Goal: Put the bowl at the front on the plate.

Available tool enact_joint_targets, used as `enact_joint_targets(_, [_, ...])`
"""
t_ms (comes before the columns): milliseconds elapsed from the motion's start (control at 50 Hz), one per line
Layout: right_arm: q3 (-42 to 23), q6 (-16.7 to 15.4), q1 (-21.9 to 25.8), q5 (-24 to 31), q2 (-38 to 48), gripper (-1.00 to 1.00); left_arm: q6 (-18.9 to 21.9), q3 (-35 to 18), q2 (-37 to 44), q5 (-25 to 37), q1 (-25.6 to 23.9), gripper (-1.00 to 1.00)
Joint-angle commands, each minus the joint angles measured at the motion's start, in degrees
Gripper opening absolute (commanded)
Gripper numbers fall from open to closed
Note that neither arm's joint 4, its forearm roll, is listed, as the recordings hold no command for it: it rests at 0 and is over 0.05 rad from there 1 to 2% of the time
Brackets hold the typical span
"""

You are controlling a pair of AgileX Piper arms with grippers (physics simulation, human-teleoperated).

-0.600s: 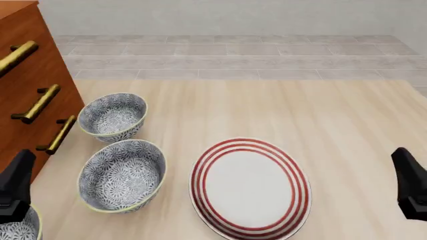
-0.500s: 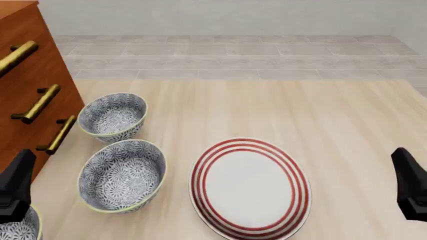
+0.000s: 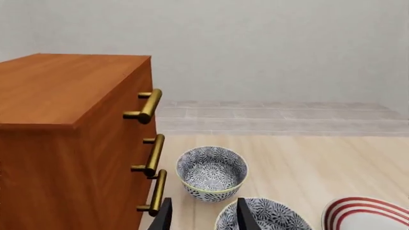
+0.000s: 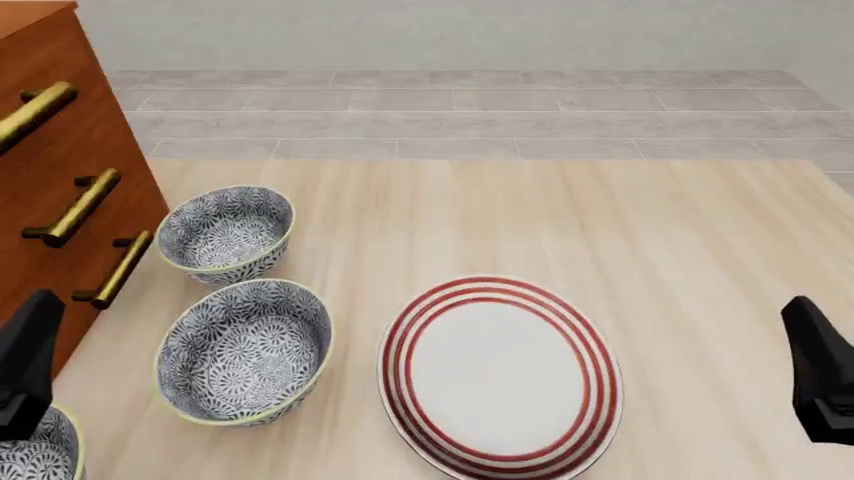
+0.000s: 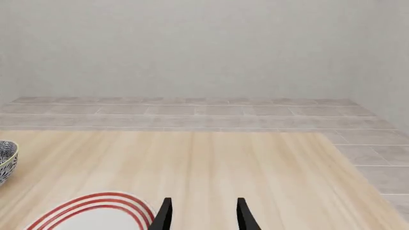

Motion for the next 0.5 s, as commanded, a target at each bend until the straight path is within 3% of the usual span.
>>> enact_joint_targets(20, [0.32,-0.12,0.02,-0.51,0.19,1.00,0.62,-1.83,0.03,1.95,-0.43,1.00])
enact_joint_targets(500, [0.41,0.30,0.07,-1.82,1.85,1.00,5.24,-17.59,4.92,17.90,0.39,1.00])
